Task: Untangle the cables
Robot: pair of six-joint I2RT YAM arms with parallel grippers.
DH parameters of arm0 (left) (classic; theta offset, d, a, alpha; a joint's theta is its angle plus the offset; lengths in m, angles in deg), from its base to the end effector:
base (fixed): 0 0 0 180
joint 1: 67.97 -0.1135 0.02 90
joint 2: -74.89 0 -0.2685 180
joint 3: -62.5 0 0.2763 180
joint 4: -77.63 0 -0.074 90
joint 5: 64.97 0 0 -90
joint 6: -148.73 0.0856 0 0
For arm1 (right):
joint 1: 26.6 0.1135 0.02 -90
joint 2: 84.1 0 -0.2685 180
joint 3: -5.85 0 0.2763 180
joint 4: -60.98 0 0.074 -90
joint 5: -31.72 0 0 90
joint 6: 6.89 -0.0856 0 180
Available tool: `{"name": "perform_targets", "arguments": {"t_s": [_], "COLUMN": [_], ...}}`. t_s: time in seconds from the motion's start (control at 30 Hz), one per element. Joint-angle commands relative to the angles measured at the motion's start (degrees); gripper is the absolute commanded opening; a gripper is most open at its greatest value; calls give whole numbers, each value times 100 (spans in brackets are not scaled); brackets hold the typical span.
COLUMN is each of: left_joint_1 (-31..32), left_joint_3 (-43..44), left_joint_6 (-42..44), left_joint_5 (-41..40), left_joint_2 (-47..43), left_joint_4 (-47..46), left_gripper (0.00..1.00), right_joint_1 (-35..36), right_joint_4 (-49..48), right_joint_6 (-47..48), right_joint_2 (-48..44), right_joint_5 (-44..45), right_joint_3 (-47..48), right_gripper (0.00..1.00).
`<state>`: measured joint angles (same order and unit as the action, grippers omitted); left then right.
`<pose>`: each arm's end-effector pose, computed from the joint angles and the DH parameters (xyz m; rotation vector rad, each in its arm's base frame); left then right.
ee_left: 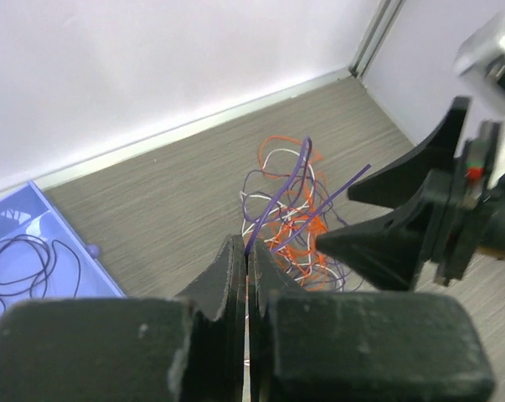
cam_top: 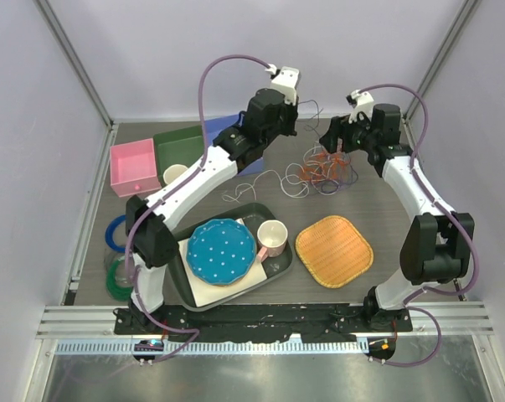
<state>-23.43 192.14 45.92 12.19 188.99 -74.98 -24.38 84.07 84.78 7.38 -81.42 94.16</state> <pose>0.4053 -0.3722 0.4003 0.3329 1.7713 -0.5221 0.4381 0.0506 0.2991 -0.3219 1.9880 0.4150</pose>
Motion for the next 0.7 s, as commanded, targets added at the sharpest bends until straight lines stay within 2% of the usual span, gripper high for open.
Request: {"name": "perform_targets", "arguments": {"t_s": [0.0,0.2,0.3,0.33,0.4,0.43,0.47,0.57,0.67], "left_joint_1": [-32,-24,-24,-32,-32,-24,-24,-24,-41], "left_joint_3": [-29,-29,-55,-73,-195,-257,-362,-836,-1416], "left_joint_6": [16,218,236,227,227,245,253,332,385], "left_joint_5": [-130,-342,-237,-202,-175,-192,-219,-464,-754], "left_joint_2": [-669,-1206,-1478,-1583,-1698,-1751,-1882,-2154,-2375], "left_joint_4": [62,184,299,343,387,378,335,141,-69], "left_gripper": [0,0,0,0,0,0,0,0,0], "right_joint_1": [129,384,455,464,464,464,455,464,472], "right_joint_4": [-1211,-1440,-2046,-2526,-2925,-3231,-3347,-3586,-3464], "right_joint_6": [1177,1135,548,310,-156,-428,-596,-932,-879], "right_joint_2": [-140,510,914,1020,1231,1293,1337,1320,1092], "right_joint_5": [-1123,-325,-104,-86,80,194,361,1186,1698], "right_joint_3": [-413,-133,61,78,149,218,245,307,447], "right_gripper": [74,73,69,66,56,46,24,1,1]}}
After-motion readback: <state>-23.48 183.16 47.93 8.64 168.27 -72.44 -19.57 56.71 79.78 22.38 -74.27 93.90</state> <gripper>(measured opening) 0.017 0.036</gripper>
